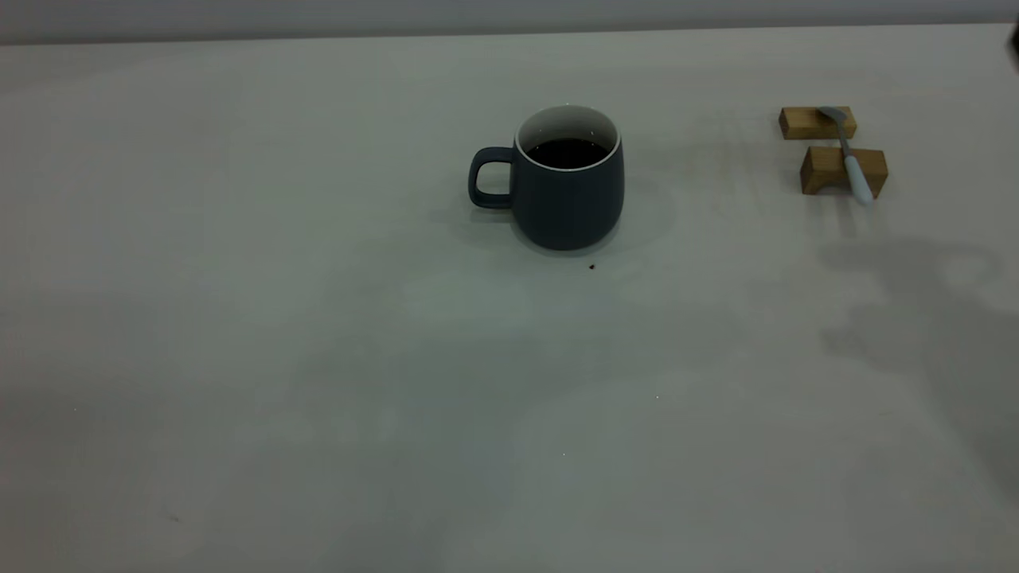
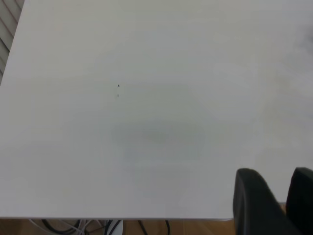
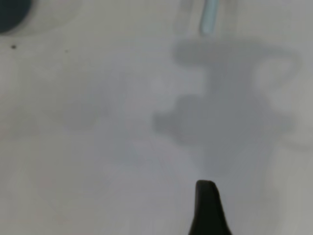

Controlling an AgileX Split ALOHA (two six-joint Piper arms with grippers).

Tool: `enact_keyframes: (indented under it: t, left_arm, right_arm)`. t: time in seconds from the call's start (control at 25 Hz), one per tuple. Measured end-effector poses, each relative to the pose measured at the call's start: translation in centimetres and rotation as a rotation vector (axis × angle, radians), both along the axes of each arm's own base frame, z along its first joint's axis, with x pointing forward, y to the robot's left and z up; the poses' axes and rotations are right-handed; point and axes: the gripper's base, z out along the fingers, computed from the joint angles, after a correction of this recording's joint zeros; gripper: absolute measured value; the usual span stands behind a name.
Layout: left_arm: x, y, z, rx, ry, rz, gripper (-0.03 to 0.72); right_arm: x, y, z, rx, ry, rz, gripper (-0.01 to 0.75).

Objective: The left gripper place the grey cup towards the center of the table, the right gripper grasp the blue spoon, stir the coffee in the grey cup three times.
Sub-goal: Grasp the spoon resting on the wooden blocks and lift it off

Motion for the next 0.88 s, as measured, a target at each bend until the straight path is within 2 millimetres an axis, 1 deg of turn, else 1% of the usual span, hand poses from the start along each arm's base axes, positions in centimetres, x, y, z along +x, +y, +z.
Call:
enact_keyframes:
  t: [0.04,0.12,0.28,0.4,0.56,0.88]
  left_arm:
    - [0.0,0.0,0.0,0.0,0.0,0.0,0.238]
    - [0.0,0.0,0.0,0.0,0.0,0.0,0.238]
    - [0.0,0.0,0.0,0.0,0.0,0.0,0.238]
    - [0.0,0.0,0.0,0.0,0.0,0.0,0.238]
    - [0.0,0.0,0.0,0.0,0.0,0.0,0.238]
    - [0.0,0.0,0.0,0.0,0.0,0.0,0.238]
  right_arm:
    - [0.8,0.1,-0.8,-0.002,0.011,0.004,0.569]
    - [2.3,0.3,-2.9,-0.007,0.044,0.014,0.569]
    - [4.8,1.0,-6.2,-0.015,0.083,0.047,0.569]
    - [6.4,1.2,-8.0,-0.018,0.105,0.058,0.569]
    - [7.9,1.4,-10.2,-0.018,0.132,0.078,0.569]
    - [10.7,1.6,-13.7,-0.035,0.15,0.108,0.569]
